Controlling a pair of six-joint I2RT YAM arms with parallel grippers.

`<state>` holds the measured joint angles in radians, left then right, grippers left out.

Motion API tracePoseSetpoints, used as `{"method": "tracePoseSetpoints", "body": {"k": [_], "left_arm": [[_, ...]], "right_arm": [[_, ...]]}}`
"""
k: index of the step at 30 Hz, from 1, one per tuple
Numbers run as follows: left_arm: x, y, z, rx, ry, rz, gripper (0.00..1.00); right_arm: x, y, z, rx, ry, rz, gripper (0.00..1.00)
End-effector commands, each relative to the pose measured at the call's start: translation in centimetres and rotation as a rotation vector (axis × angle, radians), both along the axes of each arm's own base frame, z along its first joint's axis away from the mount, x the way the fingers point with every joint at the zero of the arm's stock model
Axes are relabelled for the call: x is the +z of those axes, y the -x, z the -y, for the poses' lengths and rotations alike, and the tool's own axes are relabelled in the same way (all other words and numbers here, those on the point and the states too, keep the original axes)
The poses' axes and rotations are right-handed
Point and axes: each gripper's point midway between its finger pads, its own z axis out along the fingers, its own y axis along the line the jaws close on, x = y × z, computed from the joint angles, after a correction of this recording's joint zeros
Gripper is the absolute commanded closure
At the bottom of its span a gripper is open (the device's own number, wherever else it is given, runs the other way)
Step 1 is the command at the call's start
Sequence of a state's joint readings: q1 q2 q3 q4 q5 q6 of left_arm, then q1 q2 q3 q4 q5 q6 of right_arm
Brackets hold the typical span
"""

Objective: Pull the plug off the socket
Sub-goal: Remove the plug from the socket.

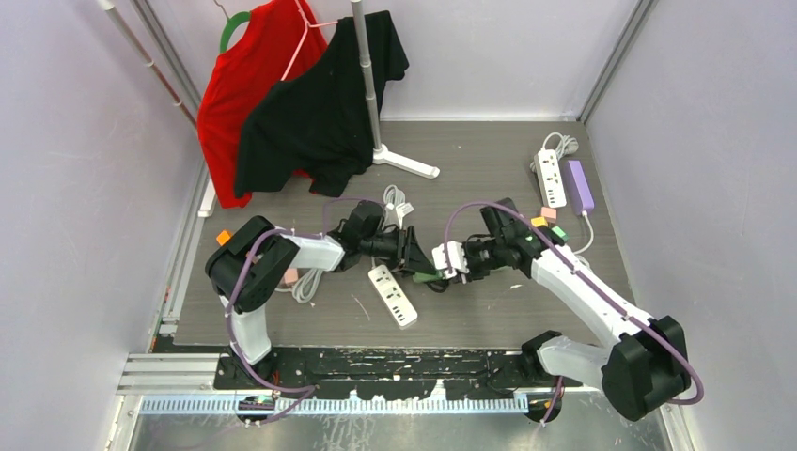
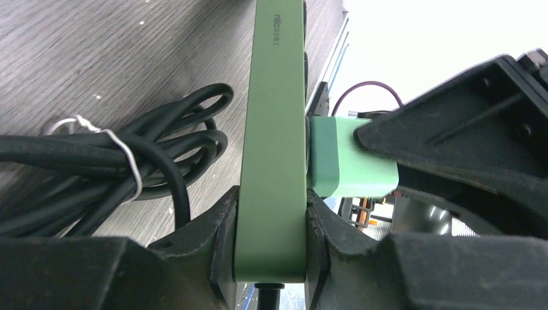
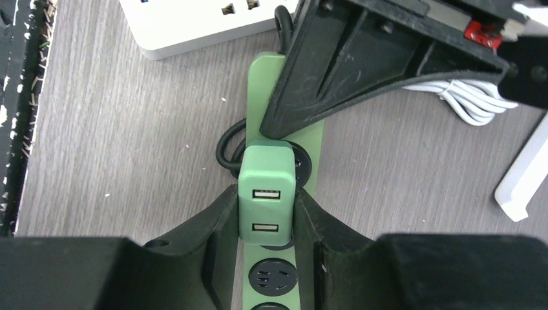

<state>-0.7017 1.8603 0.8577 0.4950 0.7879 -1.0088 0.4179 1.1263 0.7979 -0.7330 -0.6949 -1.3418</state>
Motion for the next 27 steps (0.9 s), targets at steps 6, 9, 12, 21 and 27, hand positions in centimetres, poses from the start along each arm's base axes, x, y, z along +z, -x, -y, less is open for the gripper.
{"method": "tracePoseSetpoints", "body": {"k": [6, 9, 12, 21, 27], "left_arm": [[-2.4, -2.2, 1.5, 0.090, -0.144, 0.021, 1.00], [-2.9, -2.6, 0.4, 0.104, -0.154, 0.013, 1.00], [-3.3, -3.1, -2.0, 0.126, -0.166, -0.001, 1.00], [-3.9, -3.5, -2.9, 0.126, -0.197, -0.006, 1.00], [-4.9, -2.4, 0.2, 0.084, -0.245, 0.014, 1.00]], "right_arm": [[4.0, 1.8, -5.9, -0.009, -0.089, -0.115, 0.99], [4.1, 0.6, -3.7, -0.074, -0.100, -0.063, 0.99], [3.1, -0.3, 0.7, -0.119, -0.038, -0.005, 0.99], [3.3, 2.9, -1.5, -0.021, -0.074, -0.105, 0.99], [5.9, 2.2, -5.8, -0.023, -0.164, -0.166, 0.99]]}}
